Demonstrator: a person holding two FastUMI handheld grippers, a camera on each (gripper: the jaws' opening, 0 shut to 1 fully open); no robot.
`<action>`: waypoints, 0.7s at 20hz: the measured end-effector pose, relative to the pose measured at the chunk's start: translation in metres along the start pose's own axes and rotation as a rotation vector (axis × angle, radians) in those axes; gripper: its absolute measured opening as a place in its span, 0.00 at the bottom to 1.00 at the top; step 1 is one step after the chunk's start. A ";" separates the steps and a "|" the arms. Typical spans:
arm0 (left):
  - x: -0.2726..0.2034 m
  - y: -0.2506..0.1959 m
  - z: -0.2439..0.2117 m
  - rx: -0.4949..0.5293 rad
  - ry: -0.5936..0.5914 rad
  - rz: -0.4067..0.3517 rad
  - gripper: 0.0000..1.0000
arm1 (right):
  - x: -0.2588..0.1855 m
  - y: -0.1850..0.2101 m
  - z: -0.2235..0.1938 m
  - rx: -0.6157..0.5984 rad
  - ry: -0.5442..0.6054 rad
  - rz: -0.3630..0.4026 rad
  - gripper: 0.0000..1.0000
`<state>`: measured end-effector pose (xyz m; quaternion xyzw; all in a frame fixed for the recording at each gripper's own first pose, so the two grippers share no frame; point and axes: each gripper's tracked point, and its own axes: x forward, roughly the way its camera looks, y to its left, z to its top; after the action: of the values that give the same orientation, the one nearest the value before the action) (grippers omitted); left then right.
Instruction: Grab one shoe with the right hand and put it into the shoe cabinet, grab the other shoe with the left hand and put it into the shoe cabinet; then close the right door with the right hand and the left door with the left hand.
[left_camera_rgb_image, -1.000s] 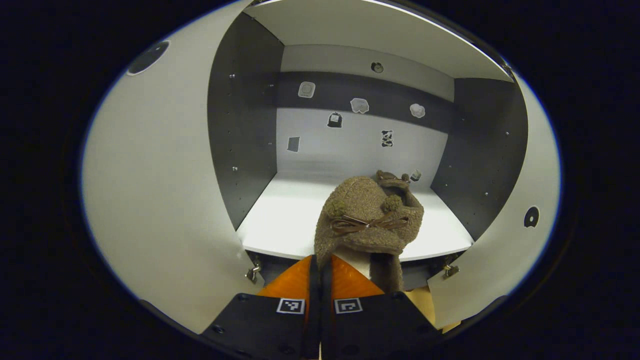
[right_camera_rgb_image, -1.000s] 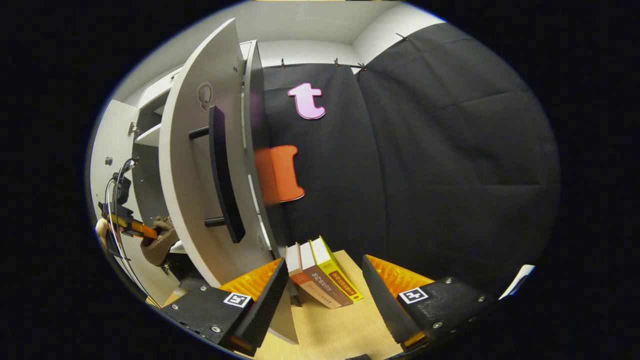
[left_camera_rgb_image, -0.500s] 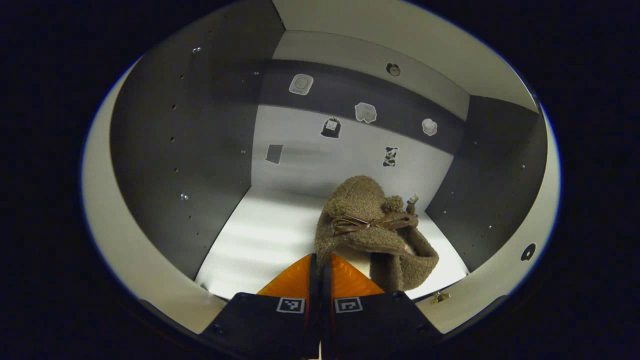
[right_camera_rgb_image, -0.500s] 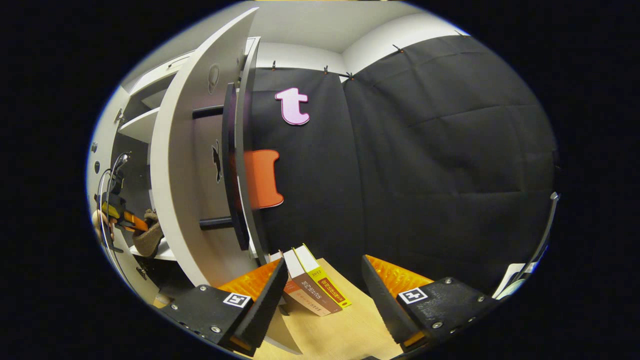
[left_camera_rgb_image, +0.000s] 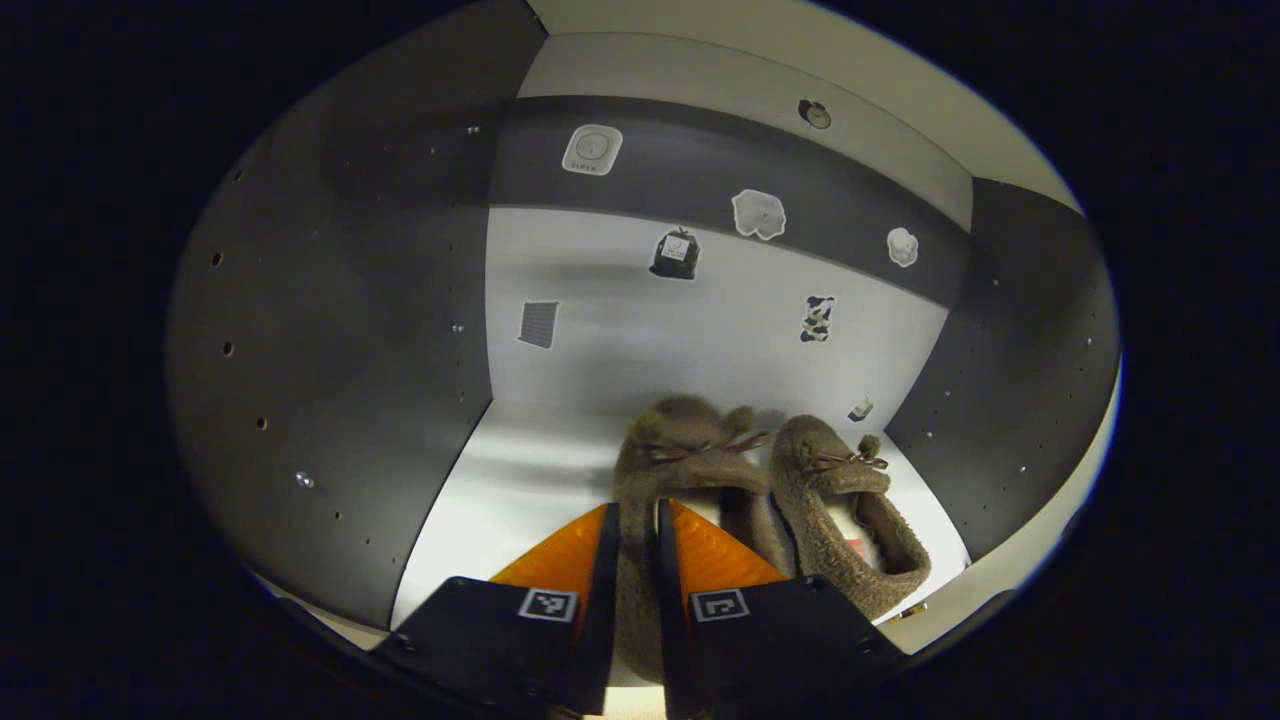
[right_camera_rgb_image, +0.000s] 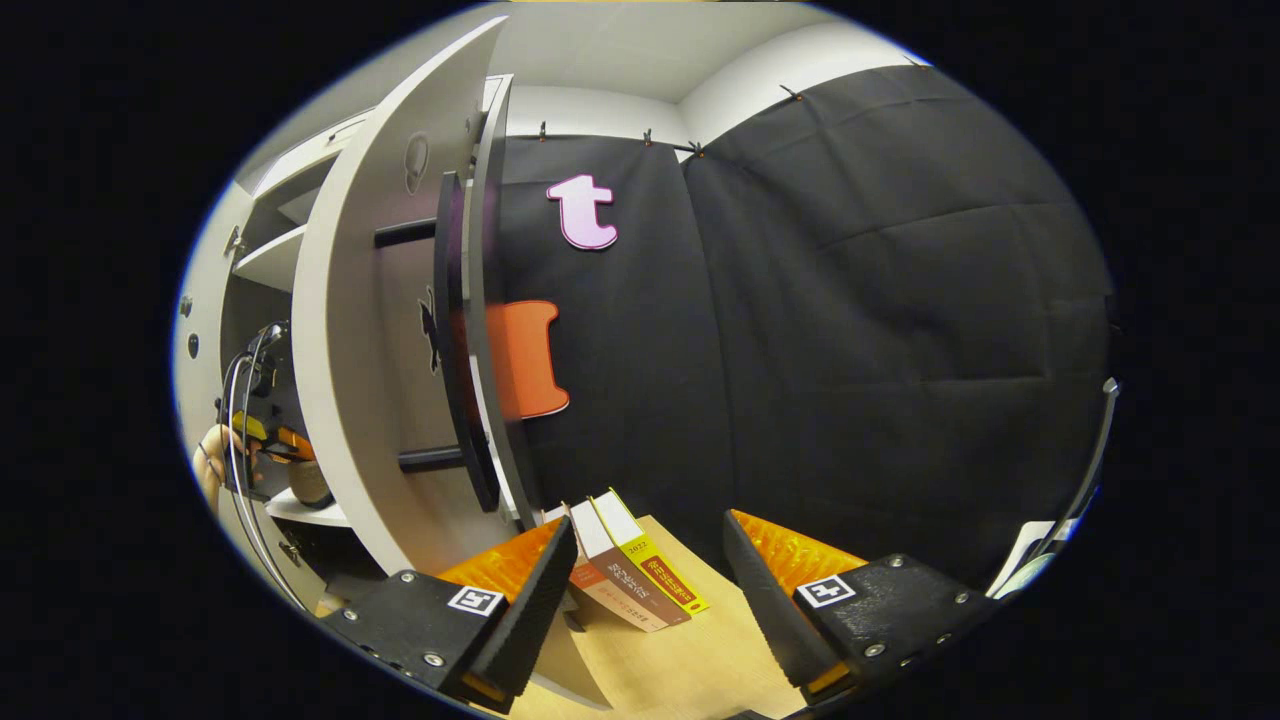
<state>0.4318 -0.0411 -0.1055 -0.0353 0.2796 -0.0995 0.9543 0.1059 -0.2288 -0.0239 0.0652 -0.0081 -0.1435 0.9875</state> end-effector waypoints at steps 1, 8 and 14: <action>-0.009 -0.003 0.005 0.011 -0.016 -0.001 0.29 | 0.000 0.001 0.000 -0.001 0.000 0.005 0.99; -0.124 -0.044 0.034 0.038 -0.212 -0.061 0.89 | -0.005 0.013 0.002 0.006 0.037 0.135 0.89; -0.258 -0.050 0.028 0.029 -0.390 -0.002 0.97 | -0.019 0.024 0.000 -0.006 0.062 0.275 0.92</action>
<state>0.2257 -0.0359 0.0600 -0.0402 0.0879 -0.0958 0.9907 0.0945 -0.2003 -0.0206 0.0647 0.0138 -0.0047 0.9978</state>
